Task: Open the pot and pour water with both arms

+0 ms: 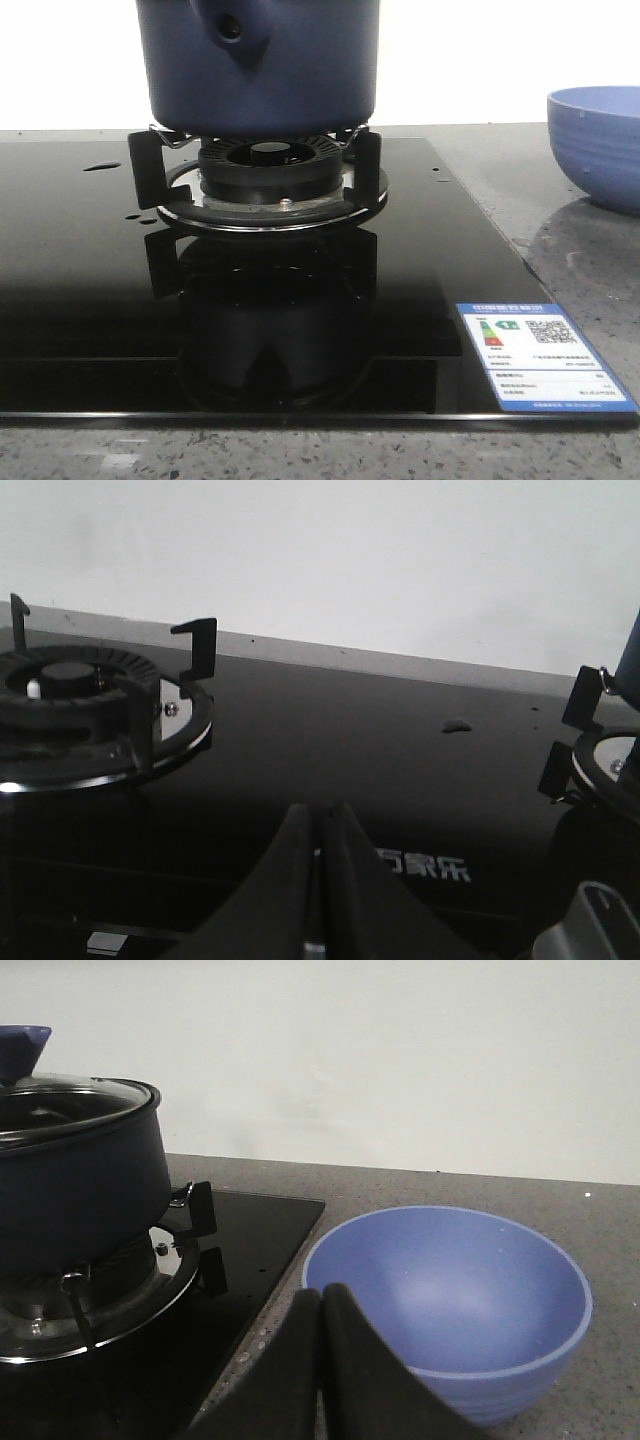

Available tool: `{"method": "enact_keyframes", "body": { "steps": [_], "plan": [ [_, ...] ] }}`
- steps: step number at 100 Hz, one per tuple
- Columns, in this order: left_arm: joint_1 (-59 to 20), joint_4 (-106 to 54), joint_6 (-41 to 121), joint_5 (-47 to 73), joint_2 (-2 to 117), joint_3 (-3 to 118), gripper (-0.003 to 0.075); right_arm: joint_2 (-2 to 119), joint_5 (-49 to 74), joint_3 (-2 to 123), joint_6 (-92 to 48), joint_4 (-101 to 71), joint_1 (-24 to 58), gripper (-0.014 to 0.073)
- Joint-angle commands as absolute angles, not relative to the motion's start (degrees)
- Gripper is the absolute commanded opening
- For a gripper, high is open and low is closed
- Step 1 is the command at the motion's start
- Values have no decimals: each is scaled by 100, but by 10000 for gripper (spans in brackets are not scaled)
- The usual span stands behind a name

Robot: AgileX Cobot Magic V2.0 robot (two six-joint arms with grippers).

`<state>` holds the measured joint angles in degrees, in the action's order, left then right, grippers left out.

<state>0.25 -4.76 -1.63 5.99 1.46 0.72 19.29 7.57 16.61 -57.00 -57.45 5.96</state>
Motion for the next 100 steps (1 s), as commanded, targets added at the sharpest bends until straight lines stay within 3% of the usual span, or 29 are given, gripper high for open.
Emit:
{"method": "enact_keyframes", "body": {
  "steps": [1, 100],
  "plan": [
    [32, -369, -379, 100, -74, -56, -19, 1930, 525, 1795, -5763, -5817, 595, -46],
    [32, -429, -379, 267, -171, -196, -19, 1941, 549, 1795, -5763, -5817, 595, -46]
  ]
}}
